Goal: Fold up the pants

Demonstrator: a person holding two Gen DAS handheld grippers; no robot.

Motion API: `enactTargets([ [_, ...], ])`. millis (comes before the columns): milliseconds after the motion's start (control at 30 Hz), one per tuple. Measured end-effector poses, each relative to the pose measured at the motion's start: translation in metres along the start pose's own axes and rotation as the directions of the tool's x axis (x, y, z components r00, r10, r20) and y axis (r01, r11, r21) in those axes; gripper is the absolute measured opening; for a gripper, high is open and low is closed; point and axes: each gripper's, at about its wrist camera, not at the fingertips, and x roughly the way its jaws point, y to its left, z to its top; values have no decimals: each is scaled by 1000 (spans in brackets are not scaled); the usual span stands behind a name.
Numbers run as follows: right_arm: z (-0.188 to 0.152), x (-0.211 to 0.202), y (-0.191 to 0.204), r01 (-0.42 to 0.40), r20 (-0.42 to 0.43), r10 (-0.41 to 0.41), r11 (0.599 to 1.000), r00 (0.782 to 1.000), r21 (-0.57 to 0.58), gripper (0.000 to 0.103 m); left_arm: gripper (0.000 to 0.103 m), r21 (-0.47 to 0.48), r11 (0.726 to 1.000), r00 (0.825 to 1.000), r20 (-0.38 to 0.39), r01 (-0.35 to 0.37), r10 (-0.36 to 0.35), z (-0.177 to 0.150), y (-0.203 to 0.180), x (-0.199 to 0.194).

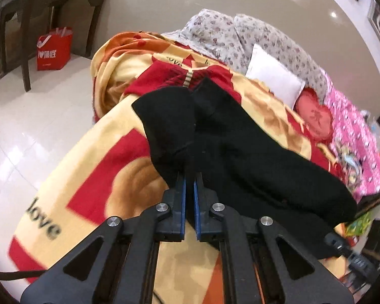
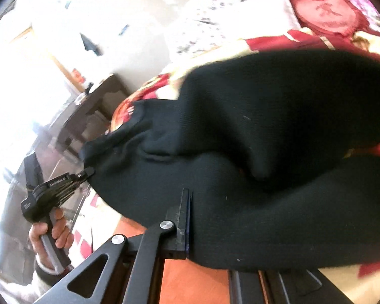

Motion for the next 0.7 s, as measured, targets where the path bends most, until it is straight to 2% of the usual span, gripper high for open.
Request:
enactTargets([
  [133, -11, -18, 21, -32, -24, 30, 998, 999, -50, 6, 4, 19, 999, 999, -31, -44, 44, -18, 9, -4],
  [200, -19, -16, 25, -5, -57, 1, 998, 998, -68, 6, 4, 46, 997, 996, -48, -69, 71, -26, 10, 0],
  [300, -29, -8, 4, 54, -163, -62, 997, 985, -54, 14, 6, 85, 987, 988, -57, -139, 144, -34, 12, 3],
  [367, -34, -11, -2, 62, -230, -74, 996, 970, -59, 20, 7, 96, 980, 983, -42, -172, 177, -33, 15, -2],
  [433, -35, -35, 1, 66, -209, -85, 993, 974, -98, 29, 7, 104, 968, 973, -4, -228, 230, -29, 19, -14],
  [500, -29, -60, -2, 84, -176, -104, 989, 979, -119, 36, 15, 105, 960, 966, 51, -258, 254, -23, 21, -29],
  [567, -20, -86, -7, 116, -118, -129, 987, 985, -109, 42, 30, 112, 962, 967, 73, -250, 243, -20, 19, -36],
  [700, -5, -106, -20, 166, -51, -170, 984, 984, -67, 45, 32, 146, 966, 977, 73, -211, 202, -15, 3, -33],
])
